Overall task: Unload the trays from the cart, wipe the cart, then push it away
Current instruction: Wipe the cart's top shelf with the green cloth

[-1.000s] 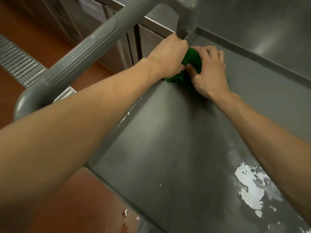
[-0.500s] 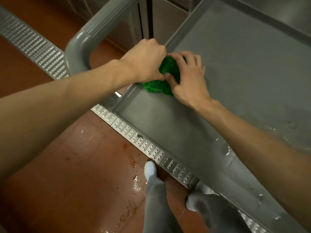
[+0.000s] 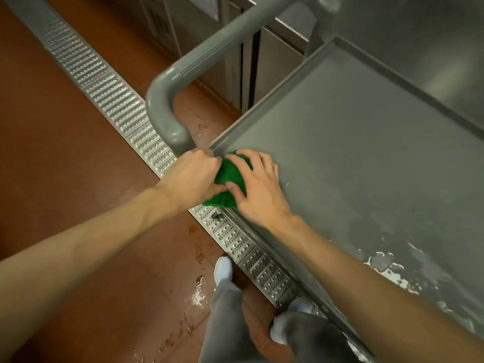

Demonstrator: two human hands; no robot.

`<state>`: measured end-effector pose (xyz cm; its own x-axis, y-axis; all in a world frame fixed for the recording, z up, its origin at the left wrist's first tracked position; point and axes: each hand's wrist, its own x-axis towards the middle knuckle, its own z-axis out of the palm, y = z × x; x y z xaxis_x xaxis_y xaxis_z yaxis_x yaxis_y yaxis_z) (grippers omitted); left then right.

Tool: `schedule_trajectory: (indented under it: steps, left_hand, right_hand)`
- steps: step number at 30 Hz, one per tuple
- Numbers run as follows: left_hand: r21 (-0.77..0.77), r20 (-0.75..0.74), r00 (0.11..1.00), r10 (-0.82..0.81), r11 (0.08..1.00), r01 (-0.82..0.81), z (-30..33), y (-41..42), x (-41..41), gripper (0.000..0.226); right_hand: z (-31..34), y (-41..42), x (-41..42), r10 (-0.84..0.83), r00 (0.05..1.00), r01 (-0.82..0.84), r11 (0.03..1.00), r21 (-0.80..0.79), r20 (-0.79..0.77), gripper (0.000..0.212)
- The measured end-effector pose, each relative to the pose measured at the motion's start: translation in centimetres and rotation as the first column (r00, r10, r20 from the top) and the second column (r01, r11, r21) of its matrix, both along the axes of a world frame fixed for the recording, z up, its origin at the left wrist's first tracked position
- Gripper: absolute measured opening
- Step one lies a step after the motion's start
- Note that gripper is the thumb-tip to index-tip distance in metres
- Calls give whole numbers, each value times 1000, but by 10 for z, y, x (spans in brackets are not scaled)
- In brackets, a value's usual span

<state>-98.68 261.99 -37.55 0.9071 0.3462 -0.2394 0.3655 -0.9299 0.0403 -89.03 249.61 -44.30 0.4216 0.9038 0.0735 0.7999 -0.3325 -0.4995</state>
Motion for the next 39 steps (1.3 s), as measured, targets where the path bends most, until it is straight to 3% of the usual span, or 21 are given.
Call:
schedule_trajectory:
  steps: [10, 20, 31, 39]
  left_hand:
    - [-87, 97, 988, 120, 990, -112, -5, -57, 13, 38]
    - [-152, 47, 997, 57, 987, -50, -11, -128, 65, 43]
    - [-186, 96, 986, -134, 971, 150, -21, -254, 178, 47]
    - [-251, 147, 925, -351, 891, 379, -27, -376, 244, 46]
  right_hand:
    - [0, -46, 35, 142, 987, -140, 989, -38, 73, 52]
    - [-3, -132, 80, 116, 987, -114, 993, -19, 108, 52]
    - [0, -280, 151, -212, 968, 220, 974, -49, 133, 50]
    - [-1, -413, 171, -541, 826, 554, 830, -57, 157, 47]
